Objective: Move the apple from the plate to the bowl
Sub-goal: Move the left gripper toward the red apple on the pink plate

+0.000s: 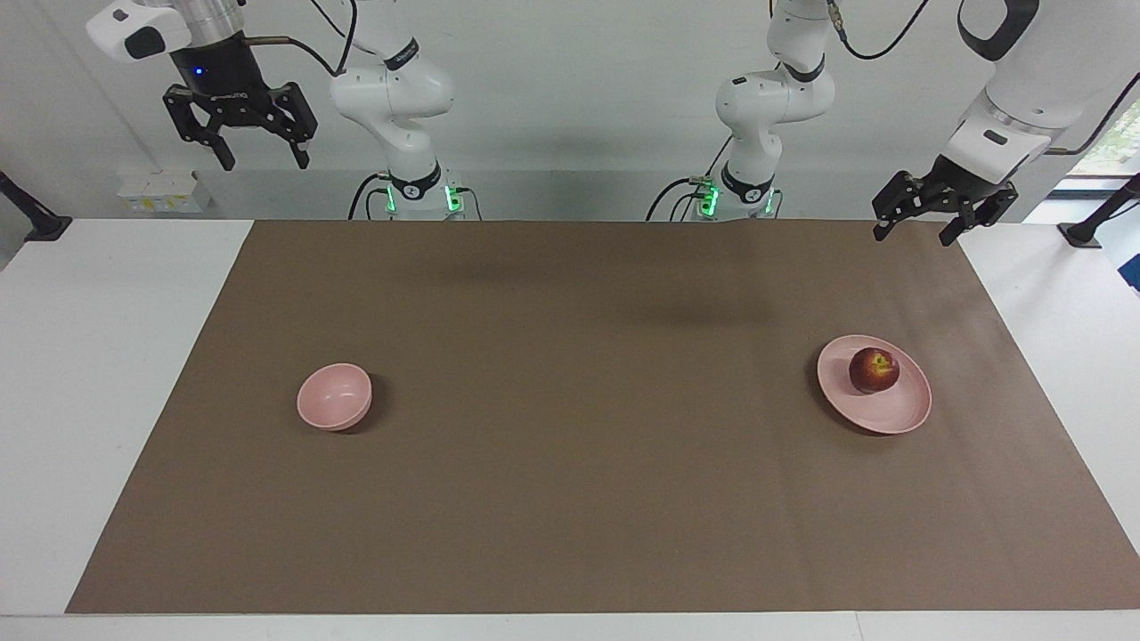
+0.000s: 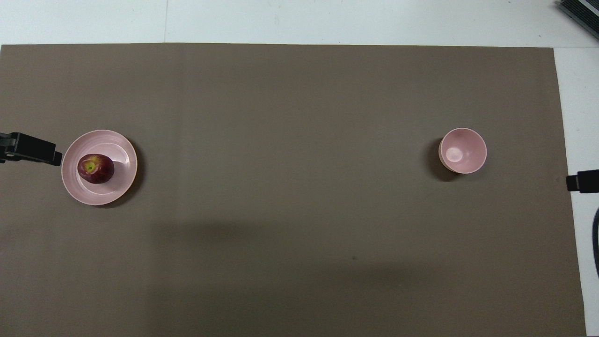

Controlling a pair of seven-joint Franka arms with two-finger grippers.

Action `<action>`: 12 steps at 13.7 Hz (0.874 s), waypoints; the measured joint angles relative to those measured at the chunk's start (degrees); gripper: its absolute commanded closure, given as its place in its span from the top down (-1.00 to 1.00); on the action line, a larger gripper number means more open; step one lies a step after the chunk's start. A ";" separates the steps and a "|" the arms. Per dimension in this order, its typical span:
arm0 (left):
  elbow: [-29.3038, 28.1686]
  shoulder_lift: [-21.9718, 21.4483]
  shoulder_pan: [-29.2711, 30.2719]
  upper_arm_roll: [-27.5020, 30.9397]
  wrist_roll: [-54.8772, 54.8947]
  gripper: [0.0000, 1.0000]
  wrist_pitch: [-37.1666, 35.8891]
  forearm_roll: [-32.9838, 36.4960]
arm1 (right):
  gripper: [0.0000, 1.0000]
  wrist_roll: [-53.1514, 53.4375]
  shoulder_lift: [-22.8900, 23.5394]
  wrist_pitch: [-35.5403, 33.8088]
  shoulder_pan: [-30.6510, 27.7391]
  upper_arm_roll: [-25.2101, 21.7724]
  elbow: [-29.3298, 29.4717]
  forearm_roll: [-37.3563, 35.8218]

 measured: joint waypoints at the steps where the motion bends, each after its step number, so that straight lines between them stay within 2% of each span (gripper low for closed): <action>1: 0.00 0.00 -0.01 -0.04 0.00 1.00 0.03 0.00 | 1.00 0.00 0.00 0.00 0.00 0.00 0.00 0.00; 9: -0.07 -0.08 -0.24 -0.94 0.00 1.00 -0.11 0.00 | 1.00 0.00 0.00 0.00 0.00 0.00 0.00 0.00; 12: -2.46 -1.02 -0.18 -0.80 0.37 1.00 -0.18 0.00 | 1.00 0.00 0.00 0.00 0.00 0.00 0.00 0.00</action>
